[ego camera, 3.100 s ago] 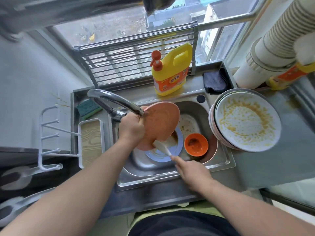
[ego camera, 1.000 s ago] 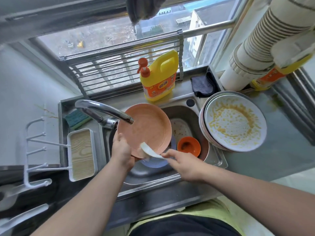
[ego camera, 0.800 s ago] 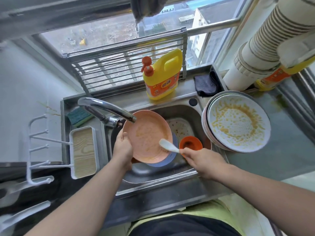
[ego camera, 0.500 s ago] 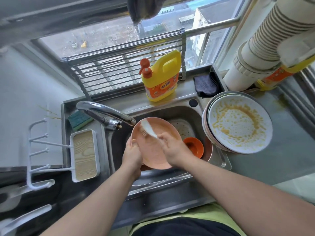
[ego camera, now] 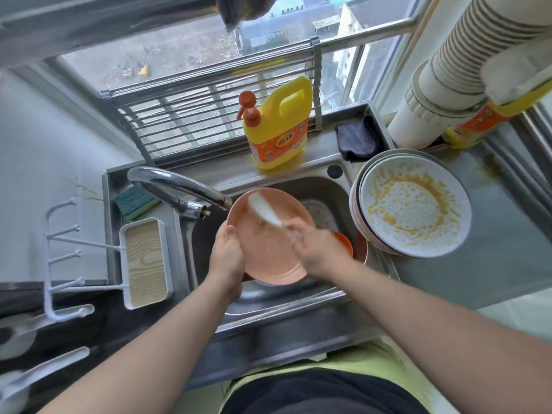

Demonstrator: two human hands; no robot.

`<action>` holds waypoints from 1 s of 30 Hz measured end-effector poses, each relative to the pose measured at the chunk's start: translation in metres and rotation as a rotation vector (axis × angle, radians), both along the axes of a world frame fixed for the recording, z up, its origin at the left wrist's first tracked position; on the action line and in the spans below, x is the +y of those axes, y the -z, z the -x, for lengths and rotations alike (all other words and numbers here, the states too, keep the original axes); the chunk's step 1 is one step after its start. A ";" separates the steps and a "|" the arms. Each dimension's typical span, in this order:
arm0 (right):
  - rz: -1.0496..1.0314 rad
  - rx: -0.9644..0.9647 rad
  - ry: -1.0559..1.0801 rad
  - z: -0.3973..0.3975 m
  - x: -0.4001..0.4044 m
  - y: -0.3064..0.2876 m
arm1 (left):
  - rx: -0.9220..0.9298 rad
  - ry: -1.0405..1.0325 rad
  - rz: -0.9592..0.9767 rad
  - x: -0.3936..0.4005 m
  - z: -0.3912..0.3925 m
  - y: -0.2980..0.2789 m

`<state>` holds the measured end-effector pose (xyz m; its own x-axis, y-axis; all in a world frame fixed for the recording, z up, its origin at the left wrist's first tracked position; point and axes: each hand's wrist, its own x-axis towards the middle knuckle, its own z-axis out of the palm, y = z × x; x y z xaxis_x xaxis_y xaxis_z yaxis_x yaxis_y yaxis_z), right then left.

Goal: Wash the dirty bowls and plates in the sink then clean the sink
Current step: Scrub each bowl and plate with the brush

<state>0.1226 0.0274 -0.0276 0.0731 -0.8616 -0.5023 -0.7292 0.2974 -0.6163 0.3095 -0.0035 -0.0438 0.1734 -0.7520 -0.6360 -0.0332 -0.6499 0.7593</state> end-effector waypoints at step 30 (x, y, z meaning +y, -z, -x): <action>0.300 0.552 0.582 0.213 0.063 -0.029 | -0.208 0.778 0.285 -0.035 0.171 -0.003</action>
<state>-0.0902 0.0905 0.0013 -0.6102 -0.7881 -0.0809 -0.7296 0.5988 -0.3304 0.1389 -0.0385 -0.0411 -0.3663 -0.8321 -0.4165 -0.5477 -0.1690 0.8194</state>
